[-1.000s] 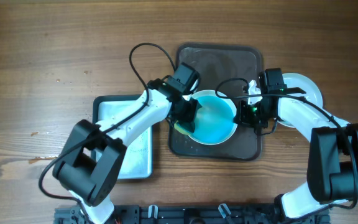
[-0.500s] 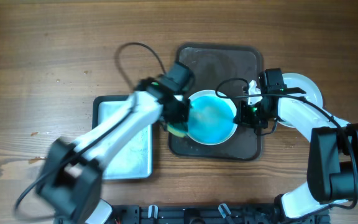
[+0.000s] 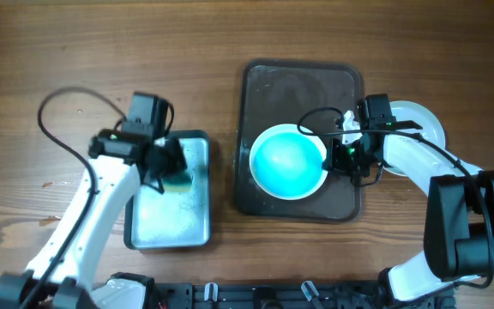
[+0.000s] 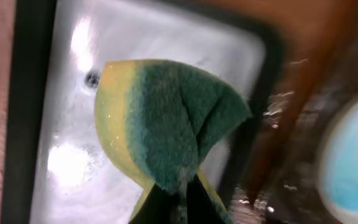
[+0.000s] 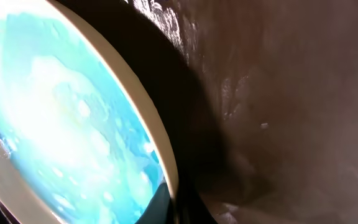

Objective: Clean dirty plates on tray and stack at the side
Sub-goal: 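Lift the plate with the right gripper and tilt it over the basin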

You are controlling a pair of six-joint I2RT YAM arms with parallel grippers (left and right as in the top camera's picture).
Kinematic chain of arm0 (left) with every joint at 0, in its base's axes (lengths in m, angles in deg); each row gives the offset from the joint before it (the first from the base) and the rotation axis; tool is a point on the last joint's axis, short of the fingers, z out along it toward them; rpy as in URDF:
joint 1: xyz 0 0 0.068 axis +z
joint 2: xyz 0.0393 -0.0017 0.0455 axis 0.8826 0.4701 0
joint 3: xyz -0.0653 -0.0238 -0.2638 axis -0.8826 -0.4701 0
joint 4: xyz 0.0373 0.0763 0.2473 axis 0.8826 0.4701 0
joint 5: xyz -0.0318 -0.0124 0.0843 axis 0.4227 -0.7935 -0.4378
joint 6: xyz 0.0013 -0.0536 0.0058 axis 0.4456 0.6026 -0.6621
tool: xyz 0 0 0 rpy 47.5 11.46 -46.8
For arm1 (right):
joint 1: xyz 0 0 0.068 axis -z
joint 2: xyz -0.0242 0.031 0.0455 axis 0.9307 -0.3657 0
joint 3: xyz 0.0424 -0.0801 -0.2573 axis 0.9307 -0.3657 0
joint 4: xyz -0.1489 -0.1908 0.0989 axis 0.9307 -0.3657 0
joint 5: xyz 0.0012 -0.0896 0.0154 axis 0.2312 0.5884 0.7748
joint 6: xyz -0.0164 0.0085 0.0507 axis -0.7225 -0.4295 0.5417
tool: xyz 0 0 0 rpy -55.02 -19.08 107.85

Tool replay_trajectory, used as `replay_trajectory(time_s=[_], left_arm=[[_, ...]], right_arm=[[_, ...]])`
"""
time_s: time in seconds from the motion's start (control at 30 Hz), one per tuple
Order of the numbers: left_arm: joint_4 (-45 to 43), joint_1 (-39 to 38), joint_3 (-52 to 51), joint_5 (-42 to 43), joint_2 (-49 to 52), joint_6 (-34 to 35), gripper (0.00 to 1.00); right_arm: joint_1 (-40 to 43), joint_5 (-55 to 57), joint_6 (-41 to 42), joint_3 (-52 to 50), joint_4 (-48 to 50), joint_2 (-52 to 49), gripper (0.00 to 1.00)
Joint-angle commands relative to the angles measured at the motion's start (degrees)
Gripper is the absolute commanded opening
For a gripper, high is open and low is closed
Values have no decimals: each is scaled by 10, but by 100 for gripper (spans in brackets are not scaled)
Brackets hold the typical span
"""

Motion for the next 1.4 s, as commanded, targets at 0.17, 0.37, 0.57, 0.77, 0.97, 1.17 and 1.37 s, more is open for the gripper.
replay_trajectory(time_s=[0.17,0.37,0.57,0.77,0.97,1.17,1.37], left_arm=[[-56,11,-66,27,-12,29,33],[8,16,18,31,-64,30,75],[37,53,88,33,-122,32,100],[52,116,133,40,-200,36,100],[56,191,133,25,-287,36,100],[58,210,133,3,-328,31,100],[59,210,133,3,-329,31,100]], right_arm=[[4,19,24,15,-11,23,4],[-32,93,24,70,-132,147,4],[-124,137,32,183,-252,159,4],[-278,214,80,252,-207,106,4],[-411,368,88,253,-61,64,4],[-488,525,82,252,-21,62,4],[-567,684,56,252,11,62,4]])
